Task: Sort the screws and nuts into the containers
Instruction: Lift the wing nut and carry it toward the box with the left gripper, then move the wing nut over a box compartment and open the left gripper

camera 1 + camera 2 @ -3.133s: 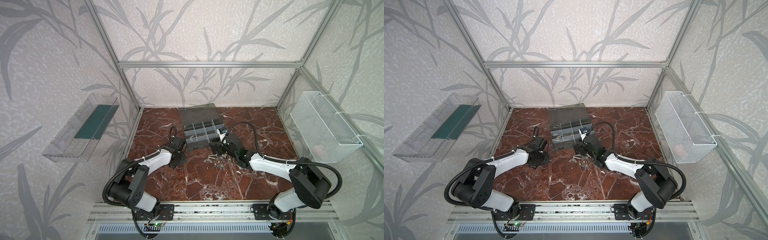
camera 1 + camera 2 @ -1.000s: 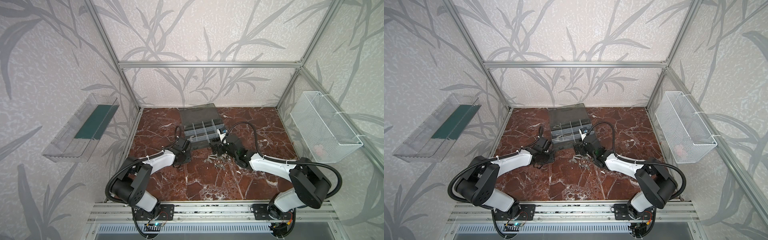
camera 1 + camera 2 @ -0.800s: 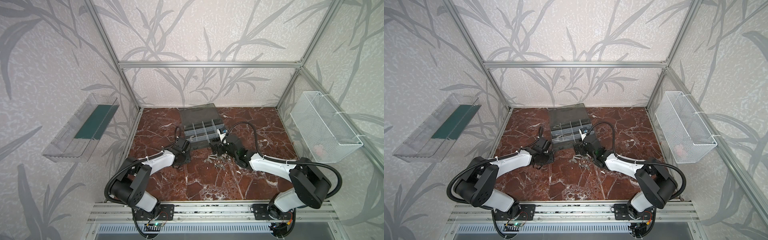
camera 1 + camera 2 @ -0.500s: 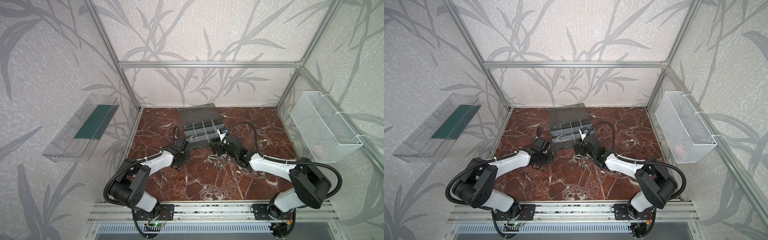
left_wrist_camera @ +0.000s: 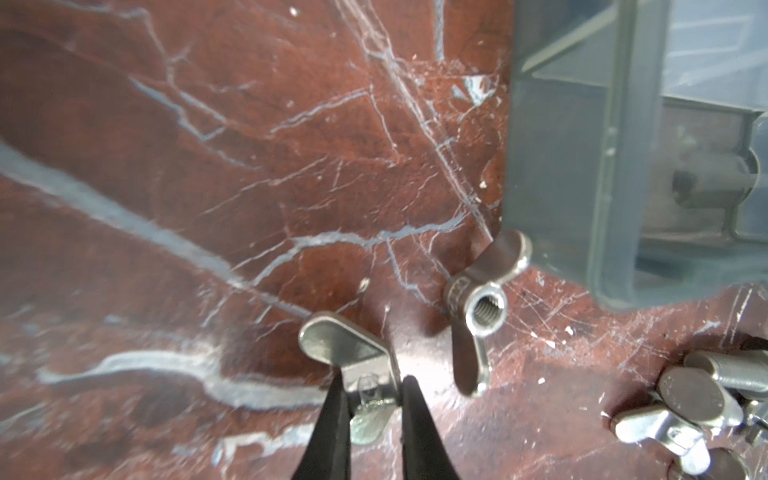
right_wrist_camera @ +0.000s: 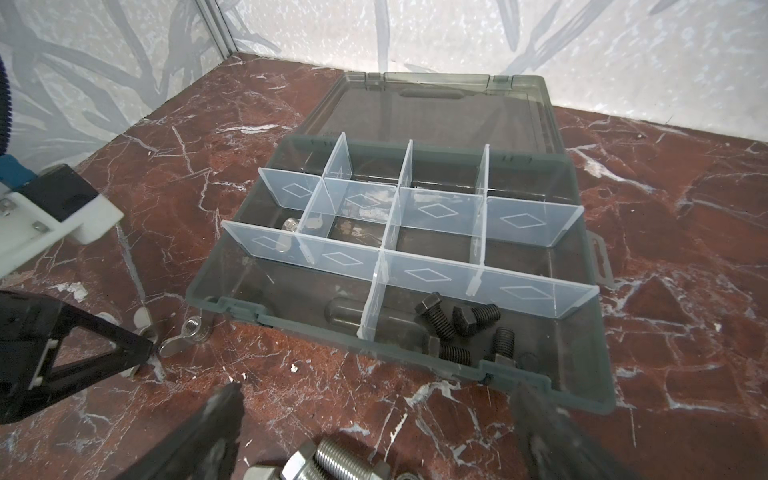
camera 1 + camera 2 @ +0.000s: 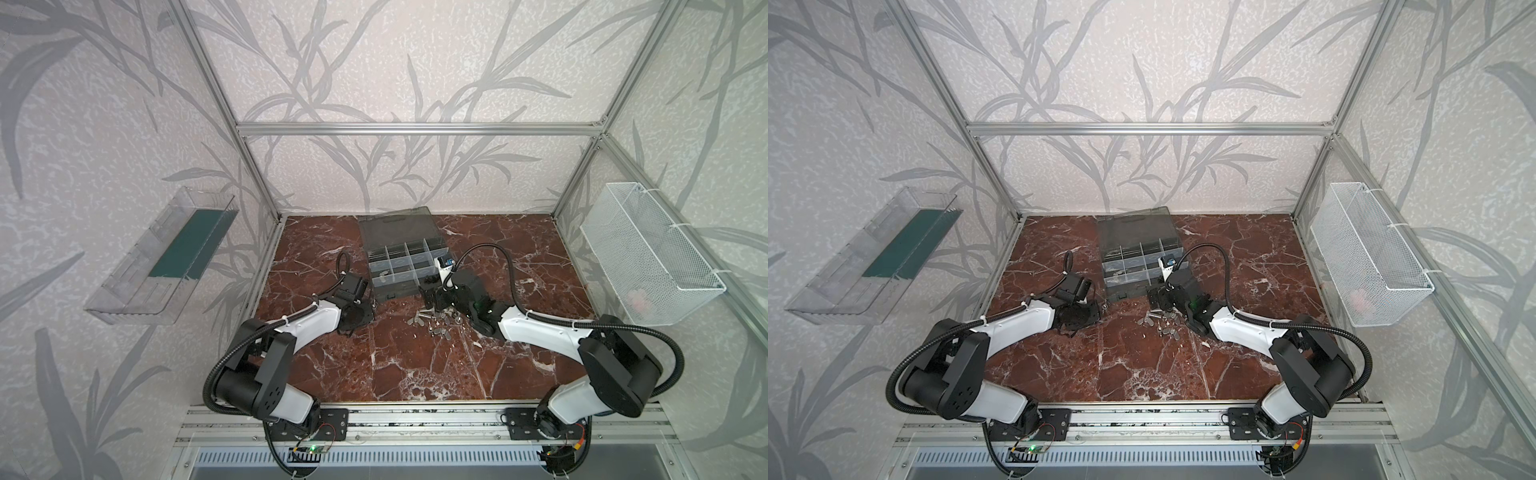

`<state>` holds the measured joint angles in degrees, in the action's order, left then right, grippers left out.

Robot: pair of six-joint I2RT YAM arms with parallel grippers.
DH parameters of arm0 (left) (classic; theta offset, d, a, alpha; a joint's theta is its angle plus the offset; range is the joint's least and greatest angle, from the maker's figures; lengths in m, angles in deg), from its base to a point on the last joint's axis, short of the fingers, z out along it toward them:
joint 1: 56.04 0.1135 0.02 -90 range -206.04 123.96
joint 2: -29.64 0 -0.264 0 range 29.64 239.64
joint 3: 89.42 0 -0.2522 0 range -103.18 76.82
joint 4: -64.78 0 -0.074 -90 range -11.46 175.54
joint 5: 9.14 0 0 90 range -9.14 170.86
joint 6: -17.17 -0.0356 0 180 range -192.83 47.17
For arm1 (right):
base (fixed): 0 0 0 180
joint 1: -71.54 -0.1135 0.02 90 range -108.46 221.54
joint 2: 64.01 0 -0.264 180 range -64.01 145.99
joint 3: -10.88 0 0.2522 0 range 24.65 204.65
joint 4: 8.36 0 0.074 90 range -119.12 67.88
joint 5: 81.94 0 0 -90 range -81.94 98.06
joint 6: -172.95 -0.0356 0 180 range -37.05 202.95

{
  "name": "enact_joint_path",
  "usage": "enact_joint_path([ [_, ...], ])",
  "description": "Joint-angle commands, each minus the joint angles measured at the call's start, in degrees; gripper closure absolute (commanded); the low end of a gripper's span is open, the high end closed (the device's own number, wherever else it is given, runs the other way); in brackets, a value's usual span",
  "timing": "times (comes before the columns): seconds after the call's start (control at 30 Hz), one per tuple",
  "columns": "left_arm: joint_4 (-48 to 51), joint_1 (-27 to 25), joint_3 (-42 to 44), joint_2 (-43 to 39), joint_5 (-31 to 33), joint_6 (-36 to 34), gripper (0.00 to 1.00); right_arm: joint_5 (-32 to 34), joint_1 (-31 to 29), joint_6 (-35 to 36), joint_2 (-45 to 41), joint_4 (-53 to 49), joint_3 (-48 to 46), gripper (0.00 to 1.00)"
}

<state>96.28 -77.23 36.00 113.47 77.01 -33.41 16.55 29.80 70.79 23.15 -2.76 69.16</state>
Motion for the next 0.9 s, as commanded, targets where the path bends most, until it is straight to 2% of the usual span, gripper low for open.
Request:
enact_joint_path([
  [0.0,4.5,0.3,-2.2,-4.1,2.9,-1.1,0.84,-0.1,-0.4,-0.2,-0.8,0.2,0.1,0.01],
  [0.13,5.3,0.4,-4.6,-6.1,2.6,-3.6,0.84,-0.1,-0.4,-0.4,-0.8,0.2,0.1,0.01],
  [0.3,6.4,0.4,-10.0,-4.7,1.7,-5.2,0.84,0.1,-0.4,-0.2,-1.0,0.2,0.0,0.01],
  [0.67,8.4,0.3,-29.2,7.9,0.1,-9.1,0.84,0.6,-0.4,-0.2,-1.5,0.3,-0.3,0.01],
  [0.87,8.1,0.3,-35.9,16.2,-1.6,-10.2,0.84,0.9,-0.4,-0.1,-1.9,0.2,-0.4,0.01],
])
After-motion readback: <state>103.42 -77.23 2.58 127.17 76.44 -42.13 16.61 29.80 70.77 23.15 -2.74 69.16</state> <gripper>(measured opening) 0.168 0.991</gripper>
